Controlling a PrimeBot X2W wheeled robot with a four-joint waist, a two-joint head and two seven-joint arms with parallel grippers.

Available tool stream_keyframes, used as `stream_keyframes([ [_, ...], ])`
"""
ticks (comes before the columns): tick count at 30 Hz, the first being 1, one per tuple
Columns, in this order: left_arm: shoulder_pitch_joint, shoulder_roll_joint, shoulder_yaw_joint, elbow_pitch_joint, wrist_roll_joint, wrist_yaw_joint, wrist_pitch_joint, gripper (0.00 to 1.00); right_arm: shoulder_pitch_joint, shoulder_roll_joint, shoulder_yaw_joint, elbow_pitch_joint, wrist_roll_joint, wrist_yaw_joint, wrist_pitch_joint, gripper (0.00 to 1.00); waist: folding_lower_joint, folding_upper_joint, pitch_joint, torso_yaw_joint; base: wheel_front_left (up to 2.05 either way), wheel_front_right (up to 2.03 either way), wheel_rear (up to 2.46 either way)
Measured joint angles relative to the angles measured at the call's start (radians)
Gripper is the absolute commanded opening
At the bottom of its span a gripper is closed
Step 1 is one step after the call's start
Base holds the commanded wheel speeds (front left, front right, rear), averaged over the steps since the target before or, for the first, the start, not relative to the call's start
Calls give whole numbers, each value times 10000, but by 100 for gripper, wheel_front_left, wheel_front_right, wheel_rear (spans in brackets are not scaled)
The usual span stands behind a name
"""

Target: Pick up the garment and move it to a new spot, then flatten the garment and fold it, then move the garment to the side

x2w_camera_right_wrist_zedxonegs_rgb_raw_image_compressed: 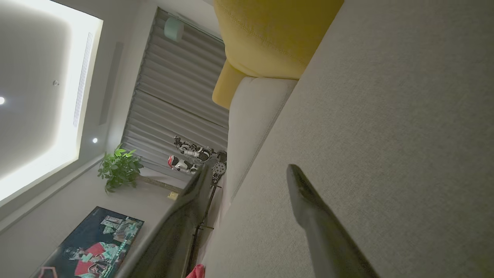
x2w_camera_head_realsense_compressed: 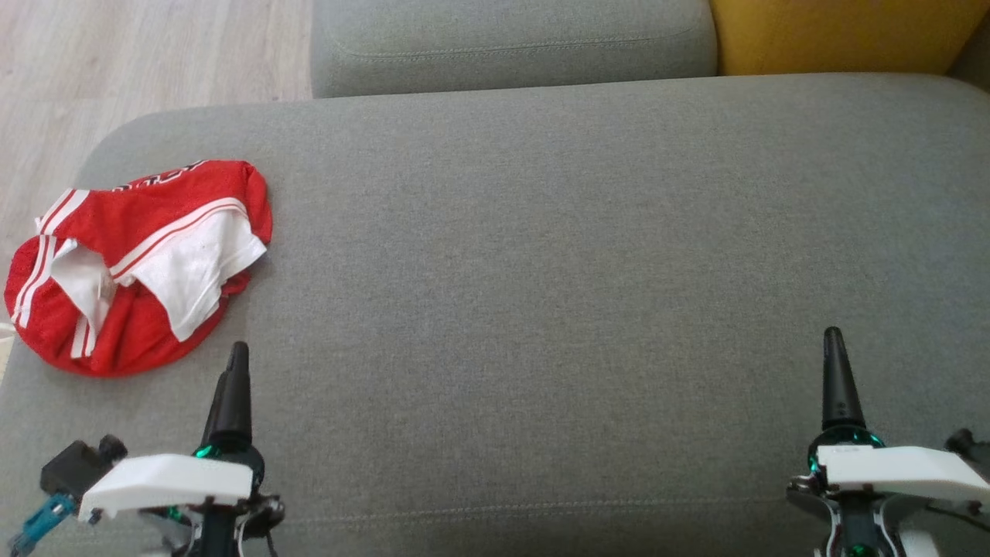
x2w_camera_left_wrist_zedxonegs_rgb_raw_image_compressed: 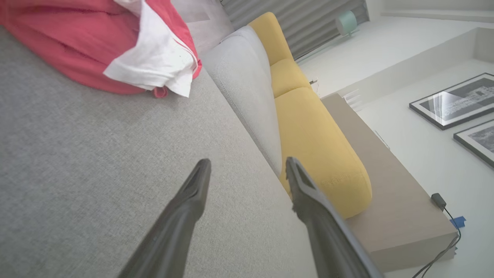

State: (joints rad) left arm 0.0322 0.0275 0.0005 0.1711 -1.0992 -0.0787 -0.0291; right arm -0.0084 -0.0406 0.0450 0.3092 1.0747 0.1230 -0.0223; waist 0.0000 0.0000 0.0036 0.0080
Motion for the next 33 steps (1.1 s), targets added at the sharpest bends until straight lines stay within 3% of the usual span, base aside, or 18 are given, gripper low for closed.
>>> stream_keyframes([
  [33, 48, 33, -786, -1292, 4036, 439, -886, 100, -167, -15, 1049, -366, -3931, 0, -955, 100, 0, 0, 18, 50, 0, 0, 0],
])
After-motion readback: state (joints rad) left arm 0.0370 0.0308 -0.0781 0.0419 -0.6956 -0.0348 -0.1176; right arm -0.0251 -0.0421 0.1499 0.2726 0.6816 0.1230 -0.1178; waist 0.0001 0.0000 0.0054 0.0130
